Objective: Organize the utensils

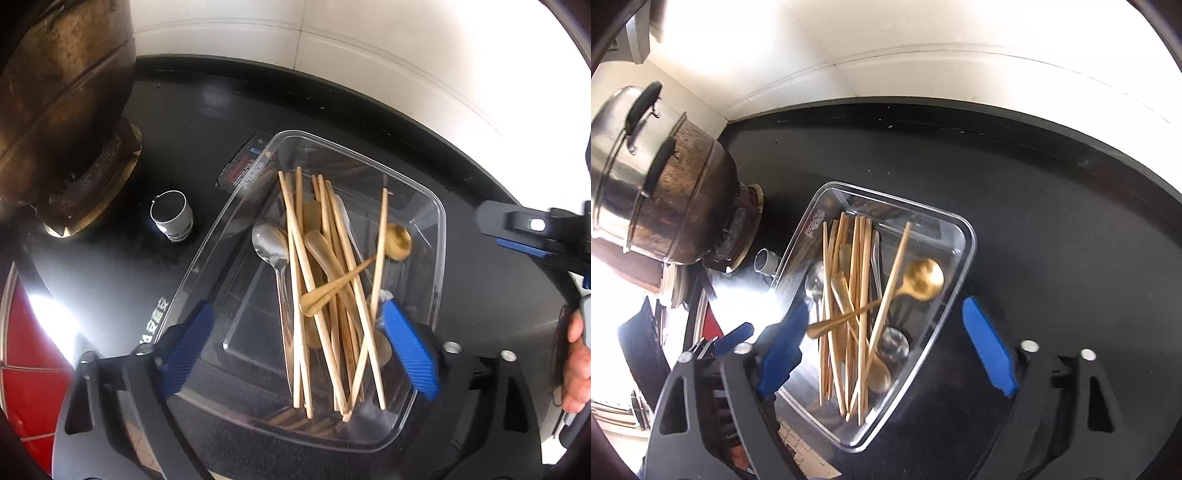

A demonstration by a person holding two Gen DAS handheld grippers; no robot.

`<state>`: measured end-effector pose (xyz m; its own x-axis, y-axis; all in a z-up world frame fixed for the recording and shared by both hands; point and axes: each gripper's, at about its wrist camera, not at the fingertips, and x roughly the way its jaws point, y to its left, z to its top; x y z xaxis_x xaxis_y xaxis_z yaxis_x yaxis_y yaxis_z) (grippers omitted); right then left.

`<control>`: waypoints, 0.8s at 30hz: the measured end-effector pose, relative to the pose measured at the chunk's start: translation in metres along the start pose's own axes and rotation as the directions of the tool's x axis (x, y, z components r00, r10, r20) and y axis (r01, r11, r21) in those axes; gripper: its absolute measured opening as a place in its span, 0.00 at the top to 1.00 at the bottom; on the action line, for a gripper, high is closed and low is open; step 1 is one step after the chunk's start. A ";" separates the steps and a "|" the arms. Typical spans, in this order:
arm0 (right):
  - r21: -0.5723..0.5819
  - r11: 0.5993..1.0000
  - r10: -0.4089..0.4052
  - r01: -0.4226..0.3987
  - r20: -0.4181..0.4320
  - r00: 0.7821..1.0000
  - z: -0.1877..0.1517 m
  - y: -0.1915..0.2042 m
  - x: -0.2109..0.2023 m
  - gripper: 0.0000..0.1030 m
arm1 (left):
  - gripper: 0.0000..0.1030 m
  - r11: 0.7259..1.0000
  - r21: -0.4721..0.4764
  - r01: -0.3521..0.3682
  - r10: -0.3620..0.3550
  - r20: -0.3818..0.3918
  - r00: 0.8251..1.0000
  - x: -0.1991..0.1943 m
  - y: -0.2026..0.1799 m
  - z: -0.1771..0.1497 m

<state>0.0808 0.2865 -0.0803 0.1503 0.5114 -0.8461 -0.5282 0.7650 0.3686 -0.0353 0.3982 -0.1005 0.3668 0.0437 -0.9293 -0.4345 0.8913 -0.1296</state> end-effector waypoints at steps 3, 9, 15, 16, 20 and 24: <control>0.023 1.000 0.008 -0.008 0.017 1.000 -0.015 -0.010 -0.015 0.10 | 0.07 0.999 0.046 0.007 -0.007 0.004 1.000 -0.007 -0.015 -0.006; 0.028 1.000 -0.005 0.004 0.045 0.999 -0.051 -0.041 -0.061 0.07 | 0.07 0.989 0.137 0.049 -0.052 0.015 0.999 -0.026 -0.059 -0.018; 0.114 0.986 -0.129 0.118 0.094 0.987 -0.100 -0.106 -0.124 0.07 | 0.07 0.969 0.232 0.086 -0.079 -0.039 0.996 -0.035 -0.130 -0.028; 0.142 0.980 -0.155 0.141 0.098 0.983 -0.108 -0.120 -0.136 0.07 | 0.07 0.965 0.247 0.093 -0.087 -0.035 0.996 -0.036 -0.146 -0.030; 0.223 0.948 -0.251 0.225 0.093 0.964 -0.142 -0.171 -0.178 0.07 | 0.07 0.957 0.278 0.085 -0.078 -0.035 0.996 -0.045 -0.196 -0.039; 0.283 0.921 -0.299 0.267 0.077 0.951 -0.178 -0.215 -0.217 0.07 | 0.07 0.941 0.321 0.105 -0.090 -0.063 0.994 -0.056 -0.242 -0.055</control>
<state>0.0133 -0.0590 -0.0441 0.3651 0.2879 -0.8853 -0.2104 0.9519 0.2228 0.0039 0.1551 -0.0361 0.3514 -0.0649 -0.9340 -0.1062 0.9884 -0.1087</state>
